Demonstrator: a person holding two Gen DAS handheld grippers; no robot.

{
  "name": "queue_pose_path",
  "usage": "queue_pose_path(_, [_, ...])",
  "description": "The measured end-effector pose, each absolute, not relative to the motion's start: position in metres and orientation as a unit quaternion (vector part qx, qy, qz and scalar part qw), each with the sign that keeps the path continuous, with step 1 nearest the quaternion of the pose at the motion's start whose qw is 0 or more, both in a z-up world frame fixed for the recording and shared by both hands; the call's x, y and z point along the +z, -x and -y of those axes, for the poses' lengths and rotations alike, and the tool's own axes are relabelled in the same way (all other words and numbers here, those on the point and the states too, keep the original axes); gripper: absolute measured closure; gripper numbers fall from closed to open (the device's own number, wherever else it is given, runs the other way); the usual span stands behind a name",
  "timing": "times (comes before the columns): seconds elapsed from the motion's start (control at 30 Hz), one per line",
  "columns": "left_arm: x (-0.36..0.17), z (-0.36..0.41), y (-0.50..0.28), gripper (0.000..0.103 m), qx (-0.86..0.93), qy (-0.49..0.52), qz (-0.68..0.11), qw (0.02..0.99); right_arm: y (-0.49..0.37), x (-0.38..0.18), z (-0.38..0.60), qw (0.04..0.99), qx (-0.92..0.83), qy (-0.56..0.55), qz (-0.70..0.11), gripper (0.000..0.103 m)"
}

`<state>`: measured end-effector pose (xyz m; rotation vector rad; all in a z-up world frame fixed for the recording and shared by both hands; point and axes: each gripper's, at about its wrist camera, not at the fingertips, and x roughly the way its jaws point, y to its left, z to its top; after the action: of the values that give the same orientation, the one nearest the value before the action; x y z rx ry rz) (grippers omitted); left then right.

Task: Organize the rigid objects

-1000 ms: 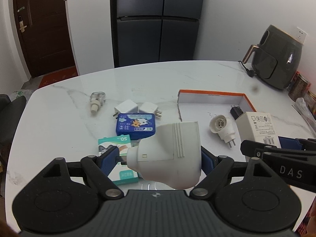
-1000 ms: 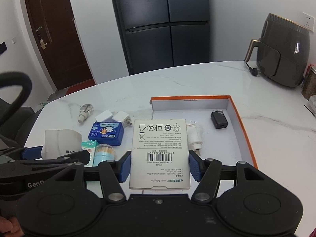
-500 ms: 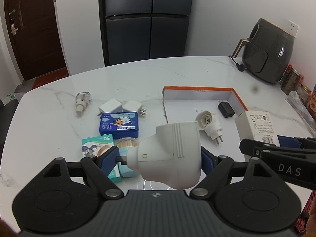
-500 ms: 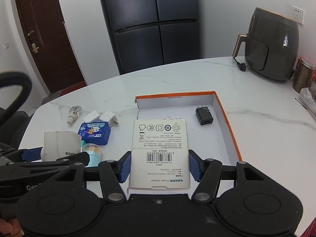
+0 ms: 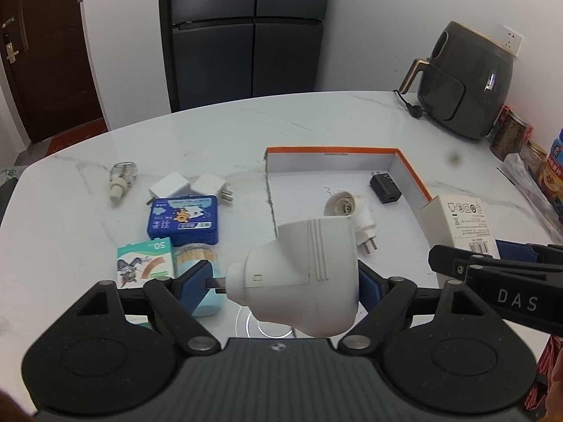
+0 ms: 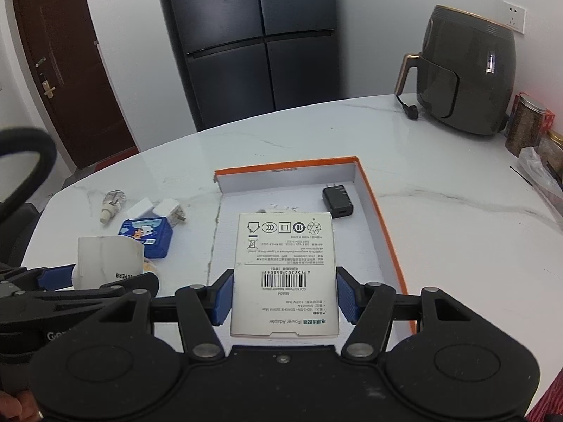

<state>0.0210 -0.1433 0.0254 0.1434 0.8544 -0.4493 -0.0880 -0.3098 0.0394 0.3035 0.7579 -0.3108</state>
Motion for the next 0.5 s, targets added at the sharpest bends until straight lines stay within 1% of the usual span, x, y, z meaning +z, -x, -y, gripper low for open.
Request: queue_pose_path(0.5, [0.017,0.174,-0.019,0.017,-0.234,-0.075,-0.419,0.874,0.096,0.034,0.341,0.9,-0.174,-0.143,-0.373,0.032])
